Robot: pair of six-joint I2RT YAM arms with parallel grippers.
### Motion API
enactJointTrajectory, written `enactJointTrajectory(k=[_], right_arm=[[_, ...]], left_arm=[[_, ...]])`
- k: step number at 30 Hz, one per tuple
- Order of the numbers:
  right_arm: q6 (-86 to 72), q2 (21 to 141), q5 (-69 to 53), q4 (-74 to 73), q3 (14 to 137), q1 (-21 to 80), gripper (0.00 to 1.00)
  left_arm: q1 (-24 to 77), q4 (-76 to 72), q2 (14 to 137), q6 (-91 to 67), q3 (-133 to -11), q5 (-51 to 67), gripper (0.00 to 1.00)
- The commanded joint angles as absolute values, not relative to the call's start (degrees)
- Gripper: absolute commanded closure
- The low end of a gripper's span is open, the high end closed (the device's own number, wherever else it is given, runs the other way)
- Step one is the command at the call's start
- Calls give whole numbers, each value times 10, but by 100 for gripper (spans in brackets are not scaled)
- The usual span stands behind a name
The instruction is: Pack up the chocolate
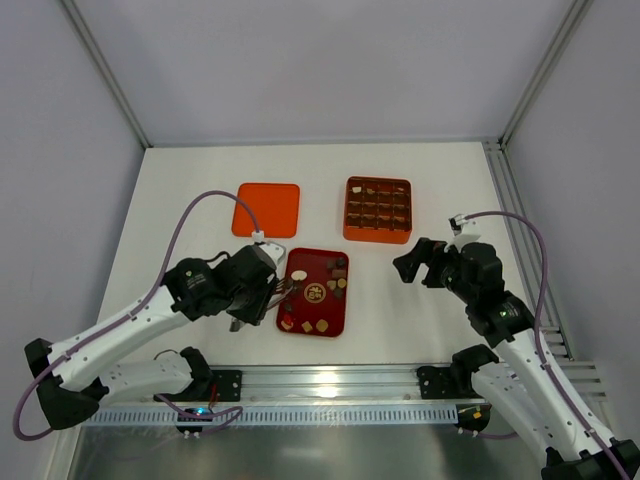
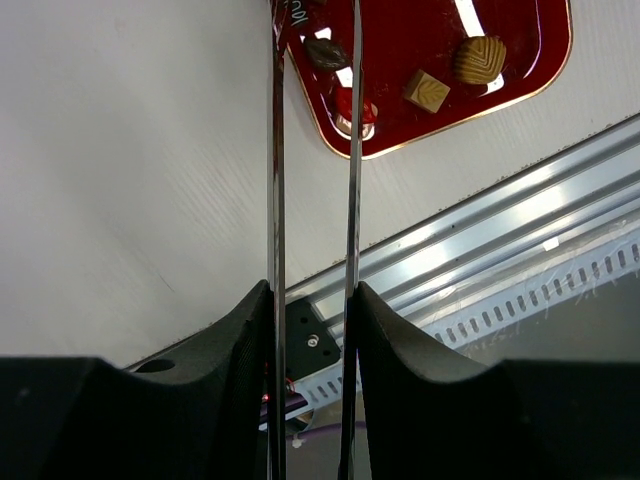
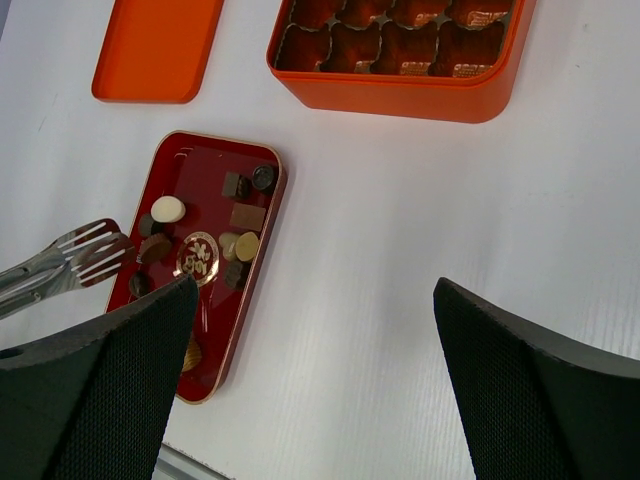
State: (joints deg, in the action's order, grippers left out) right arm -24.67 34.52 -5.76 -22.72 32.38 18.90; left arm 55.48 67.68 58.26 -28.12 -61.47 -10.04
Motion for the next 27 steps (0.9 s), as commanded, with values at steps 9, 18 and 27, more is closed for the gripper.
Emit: enactJointTrajectory(k=[9, 18, 27], right_arm=[[-258, 345, -65, -199, 319, 188, 0], [-256, 338, -66, -203, 319, 189, 0], [-254, 330, -62, -208, 318, 188, 0]], left_arm=[[562, 668, 601, -280, -625, -116, 62], [563, 662, 627, -275, -632, -121, 62], [563, 645, 650, -265, -638, -116, 62]])
